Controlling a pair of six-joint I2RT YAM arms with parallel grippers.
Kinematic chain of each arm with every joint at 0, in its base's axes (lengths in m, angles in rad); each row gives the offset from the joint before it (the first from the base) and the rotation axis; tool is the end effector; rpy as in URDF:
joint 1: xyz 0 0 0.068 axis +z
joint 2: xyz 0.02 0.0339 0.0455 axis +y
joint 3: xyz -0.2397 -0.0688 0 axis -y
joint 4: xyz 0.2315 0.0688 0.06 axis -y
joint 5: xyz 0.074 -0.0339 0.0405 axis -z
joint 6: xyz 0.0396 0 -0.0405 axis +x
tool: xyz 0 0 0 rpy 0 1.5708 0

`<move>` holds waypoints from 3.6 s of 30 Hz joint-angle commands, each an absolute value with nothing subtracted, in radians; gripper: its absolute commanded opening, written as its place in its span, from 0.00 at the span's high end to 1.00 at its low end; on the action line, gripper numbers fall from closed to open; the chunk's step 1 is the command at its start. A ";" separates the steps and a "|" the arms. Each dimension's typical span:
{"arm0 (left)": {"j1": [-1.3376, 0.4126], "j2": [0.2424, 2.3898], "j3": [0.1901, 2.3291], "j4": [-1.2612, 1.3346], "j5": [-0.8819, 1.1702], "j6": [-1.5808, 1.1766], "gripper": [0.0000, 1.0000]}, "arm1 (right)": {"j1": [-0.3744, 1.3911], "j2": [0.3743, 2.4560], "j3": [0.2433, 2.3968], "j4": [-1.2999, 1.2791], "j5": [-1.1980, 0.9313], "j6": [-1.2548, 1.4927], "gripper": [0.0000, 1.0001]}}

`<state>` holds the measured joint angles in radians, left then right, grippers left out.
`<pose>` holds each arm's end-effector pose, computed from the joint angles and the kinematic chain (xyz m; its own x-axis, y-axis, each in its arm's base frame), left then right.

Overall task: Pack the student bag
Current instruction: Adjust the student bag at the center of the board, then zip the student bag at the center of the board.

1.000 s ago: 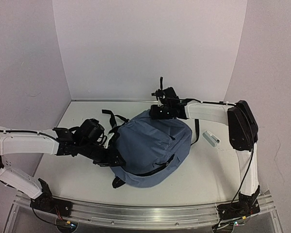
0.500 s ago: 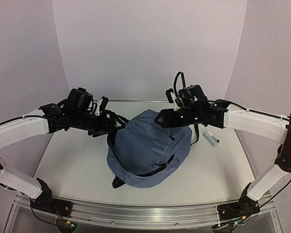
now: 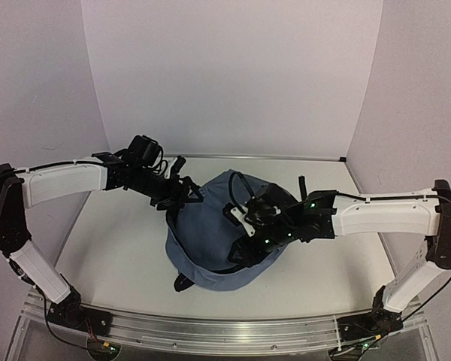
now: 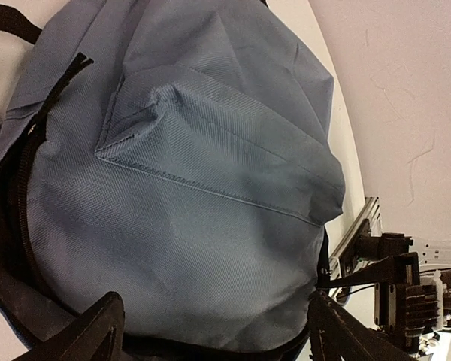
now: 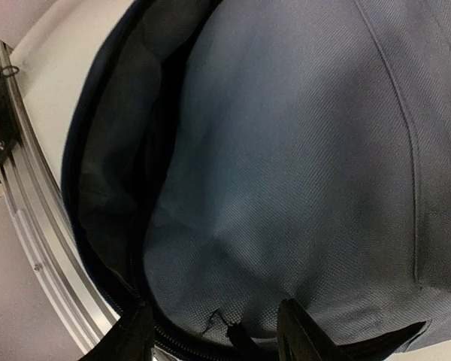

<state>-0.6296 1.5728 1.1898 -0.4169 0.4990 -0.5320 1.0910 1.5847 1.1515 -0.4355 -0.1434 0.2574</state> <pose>0.2583 -0.2116 0.2443 -0.8986 0.1036 -0.4264 0.3837 0.6567 -0.6493 0.1481 0.2969 0.2240 -0.5752 -0.5595 -0.5968 -0.8005 0.5350 0.2699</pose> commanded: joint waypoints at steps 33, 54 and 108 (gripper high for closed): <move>-0.830 1.757 1.273 -0.096 0.620 -0.604 0.22 | 1.136 1.452 1.074 -0.439 0.066 0.382 1.00; -0.839 2.087 1.364 0.147 0.751 -0.696 0.34 | 1.170 1.380 0.971 -0.203 0.052 0.708 1.00; -0.902 1.321 0.769 0.115 0.518 -0.515 0.17 | 1.262 1.449 1.074 -0.159 0.459 0.847 0.41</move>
<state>-0.8455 1.3473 0.7258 0.1242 0.5453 -0.5495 1.2993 1.5119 1.1114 -0.1240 0.4045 0.8116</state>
